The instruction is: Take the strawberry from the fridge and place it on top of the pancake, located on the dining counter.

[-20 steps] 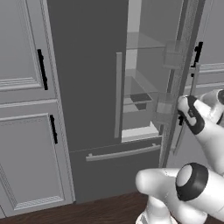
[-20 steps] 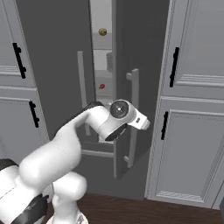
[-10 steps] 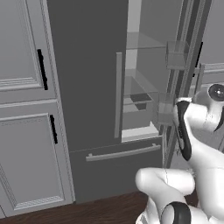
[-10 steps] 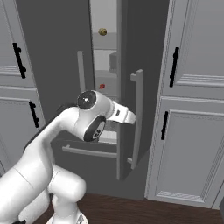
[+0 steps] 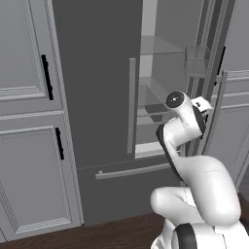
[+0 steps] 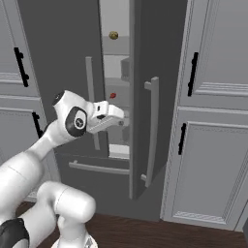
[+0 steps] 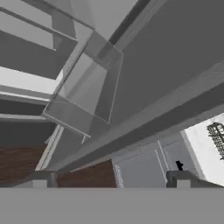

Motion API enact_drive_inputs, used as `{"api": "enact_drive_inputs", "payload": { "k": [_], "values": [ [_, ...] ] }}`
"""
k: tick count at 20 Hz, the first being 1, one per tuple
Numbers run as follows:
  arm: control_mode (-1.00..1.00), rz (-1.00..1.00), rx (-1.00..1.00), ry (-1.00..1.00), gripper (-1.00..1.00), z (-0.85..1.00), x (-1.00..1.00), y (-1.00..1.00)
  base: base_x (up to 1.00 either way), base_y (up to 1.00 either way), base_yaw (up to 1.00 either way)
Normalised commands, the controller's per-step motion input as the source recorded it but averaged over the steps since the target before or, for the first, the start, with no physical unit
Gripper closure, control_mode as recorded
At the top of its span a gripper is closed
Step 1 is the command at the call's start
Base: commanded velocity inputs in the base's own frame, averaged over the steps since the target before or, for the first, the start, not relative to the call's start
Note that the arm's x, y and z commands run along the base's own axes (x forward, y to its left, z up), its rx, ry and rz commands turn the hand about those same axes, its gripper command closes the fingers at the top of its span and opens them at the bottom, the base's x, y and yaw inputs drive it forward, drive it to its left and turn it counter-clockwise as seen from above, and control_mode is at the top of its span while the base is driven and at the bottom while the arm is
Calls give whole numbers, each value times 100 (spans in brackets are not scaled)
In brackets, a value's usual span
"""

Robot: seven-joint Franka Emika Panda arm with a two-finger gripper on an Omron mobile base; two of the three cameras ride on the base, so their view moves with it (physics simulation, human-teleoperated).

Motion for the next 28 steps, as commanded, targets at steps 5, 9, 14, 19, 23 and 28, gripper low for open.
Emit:
{"api": "enact_drive_inputs", "payload": {
  "k": [5, 9, 14, 19, 23, 28],
  "values": [
    [-100, 6, -22, 43, -100, -2, 39, -20, 0, 0, 0],
    [-100, 0, -20, 23, -100, -16, 63, -17, 0, 0, 0],
    [-100, 0, -20, 18, -100, -16, 42, -28, 0, 0, 0],
    [-100, 0, -13, 10, -100, -18, 4, -45, 0, 0, 0],
    [-100, -4, -6, 9, -100, -8, -1, -71, 0, 0, 0],
    [-100, -11, 0, 13, -100, 0, -6, -96, 0, 0, 0]
  ]
}}
